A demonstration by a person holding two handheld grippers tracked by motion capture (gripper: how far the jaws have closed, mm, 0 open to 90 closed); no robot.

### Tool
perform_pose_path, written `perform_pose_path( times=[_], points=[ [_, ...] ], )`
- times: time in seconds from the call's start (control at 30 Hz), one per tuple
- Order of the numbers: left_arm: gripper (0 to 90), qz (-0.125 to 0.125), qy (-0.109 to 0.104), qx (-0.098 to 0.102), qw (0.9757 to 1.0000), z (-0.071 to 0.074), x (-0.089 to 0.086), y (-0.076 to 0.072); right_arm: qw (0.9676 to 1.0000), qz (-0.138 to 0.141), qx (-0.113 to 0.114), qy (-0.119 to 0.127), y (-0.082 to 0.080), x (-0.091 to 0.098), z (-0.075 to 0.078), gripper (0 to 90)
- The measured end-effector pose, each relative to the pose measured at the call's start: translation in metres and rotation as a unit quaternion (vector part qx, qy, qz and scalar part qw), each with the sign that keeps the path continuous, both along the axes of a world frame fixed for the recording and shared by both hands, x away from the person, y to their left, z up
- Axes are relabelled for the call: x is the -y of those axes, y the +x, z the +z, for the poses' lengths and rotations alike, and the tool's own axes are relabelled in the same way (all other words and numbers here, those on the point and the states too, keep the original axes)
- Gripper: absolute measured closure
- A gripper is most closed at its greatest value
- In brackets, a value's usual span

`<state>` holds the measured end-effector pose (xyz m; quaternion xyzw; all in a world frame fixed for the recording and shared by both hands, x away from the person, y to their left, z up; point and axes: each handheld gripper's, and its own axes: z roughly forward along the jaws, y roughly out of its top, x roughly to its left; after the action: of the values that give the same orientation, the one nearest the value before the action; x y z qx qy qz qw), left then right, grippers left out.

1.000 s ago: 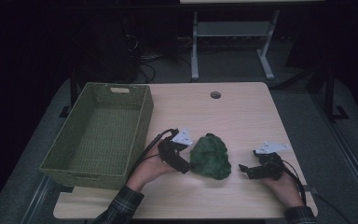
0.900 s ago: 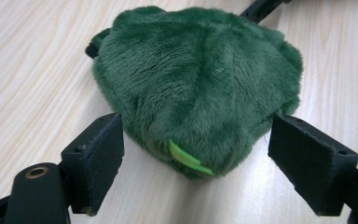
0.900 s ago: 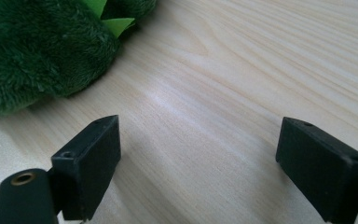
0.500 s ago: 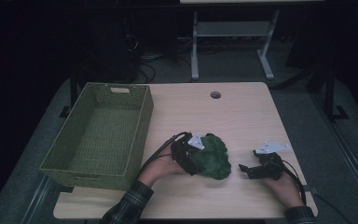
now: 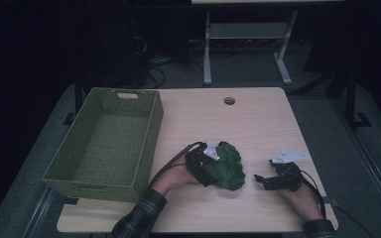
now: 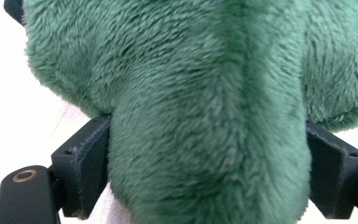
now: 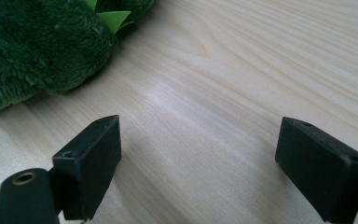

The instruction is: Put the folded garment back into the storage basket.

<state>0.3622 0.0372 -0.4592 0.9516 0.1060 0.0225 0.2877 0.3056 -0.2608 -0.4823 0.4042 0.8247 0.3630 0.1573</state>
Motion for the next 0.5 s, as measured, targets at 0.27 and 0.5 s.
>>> perform_pose_path(
  times=[0.27,0.5],
  points=[
    [39.2,-0.019,0.007,-0.012,0.9997,0.0056,0.0009,0.0007,1.0,0.0,0.0,0.0,0.0,0.0,0.0,13.7],
    [67.4,-0.021,0.012,-0.029,0.9993,0.009,0.0022,0.0002,1.0,-0.001,0.0,0.0,-0.0001,0.0,0.0,13.8]
  ],
)
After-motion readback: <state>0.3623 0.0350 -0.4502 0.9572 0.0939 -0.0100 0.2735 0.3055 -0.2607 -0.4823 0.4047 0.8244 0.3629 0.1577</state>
